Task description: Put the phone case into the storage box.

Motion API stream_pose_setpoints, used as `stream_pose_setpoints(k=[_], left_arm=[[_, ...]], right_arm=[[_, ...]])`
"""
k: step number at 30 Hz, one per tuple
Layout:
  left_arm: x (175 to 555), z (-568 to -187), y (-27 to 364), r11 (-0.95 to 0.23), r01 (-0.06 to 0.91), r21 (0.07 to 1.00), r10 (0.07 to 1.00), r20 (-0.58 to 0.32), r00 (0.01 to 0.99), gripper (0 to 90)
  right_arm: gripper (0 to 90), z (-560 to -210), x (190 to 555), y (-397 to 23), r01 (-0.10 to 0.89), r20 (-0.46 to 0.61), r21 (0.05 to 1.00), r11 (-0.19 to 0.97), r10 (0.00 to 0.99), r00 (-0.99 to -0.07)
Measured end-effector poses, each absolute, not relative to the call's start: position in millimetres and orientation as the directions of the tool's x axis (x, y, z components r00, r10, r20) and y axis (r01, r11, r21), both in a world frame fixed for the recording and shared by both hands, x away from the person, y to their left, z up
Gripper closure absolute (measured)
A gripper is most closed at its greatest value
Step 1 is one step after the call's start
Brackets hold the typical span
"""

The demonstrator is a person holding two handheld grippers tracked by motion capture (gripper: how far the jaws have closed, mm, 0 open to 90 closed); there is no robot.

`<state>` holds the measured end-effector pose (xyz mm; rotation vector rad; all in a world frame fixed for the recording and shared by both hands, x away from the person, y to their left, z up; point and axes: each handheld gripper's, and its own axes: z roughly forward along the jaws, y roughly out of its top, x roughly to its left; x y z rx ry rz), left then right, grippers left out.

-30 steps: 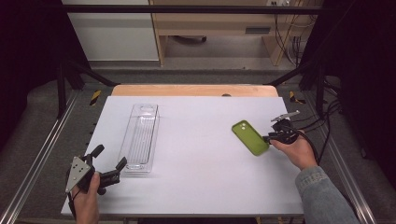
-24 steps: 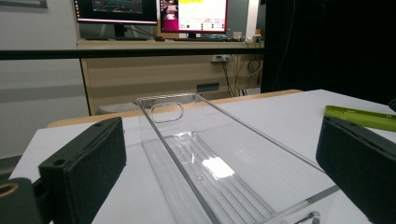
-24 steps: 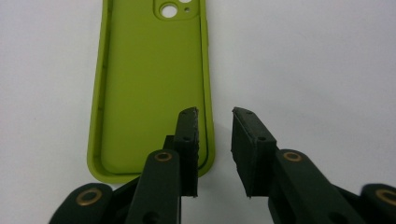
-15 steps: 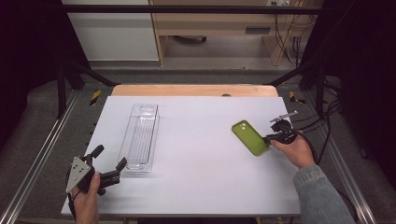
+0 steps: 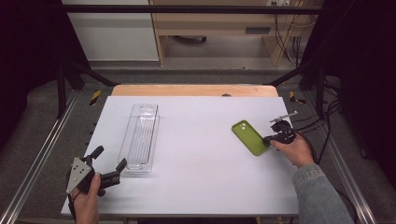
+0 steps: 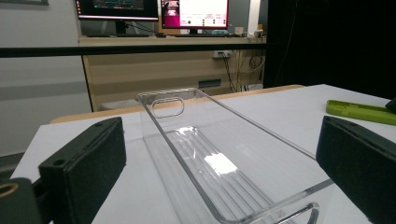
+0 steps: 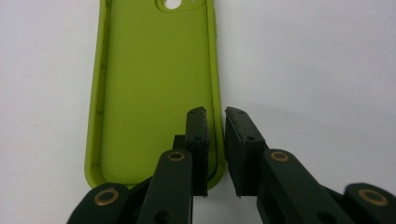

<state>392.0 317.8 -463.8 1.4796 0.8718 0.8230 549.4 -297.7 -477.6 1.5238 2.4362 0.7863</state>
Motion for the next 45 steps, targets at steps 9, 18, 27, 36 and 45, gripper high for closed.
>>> stream_pose_setpoints(k=[9,18,27,36,45], left_arm=[[393,-464,318,-0.054,0.065,0.996,0.882,0.017,0.471,1.2],[394,-462,320,-0.07,0.059,0.996,0.884,0.035,0.466,1.1],[391,-462,322,-0.062,0.061,0.996,0.888,0.027,0.459,1.1],[391,-463,319,-0.07,0.072,0.995,0.887,0.029,0.46,1.0],[389,-462,318,-0.078,0.084,0.993,0.888,0.031,0.459,1.0]], right_arm=[[84.0,-479,551,-299,0.775,0.131,0.527,0.349,0.868,-0.48],[87.4,-483,543,-299,0.723,0.074,0.583,0.372,0.861,-0.503],[88.4,-468,525,-287,0.651,0.019,0.65,0.391,0.849,-0.529],[88.5,-435,503,-267,0.549,-0.081,0.725,0.417,0.843,-0.532],[88.5,-438,490,-255,0.509,-0.094,0.765,0.394,0.851,-0.517]])
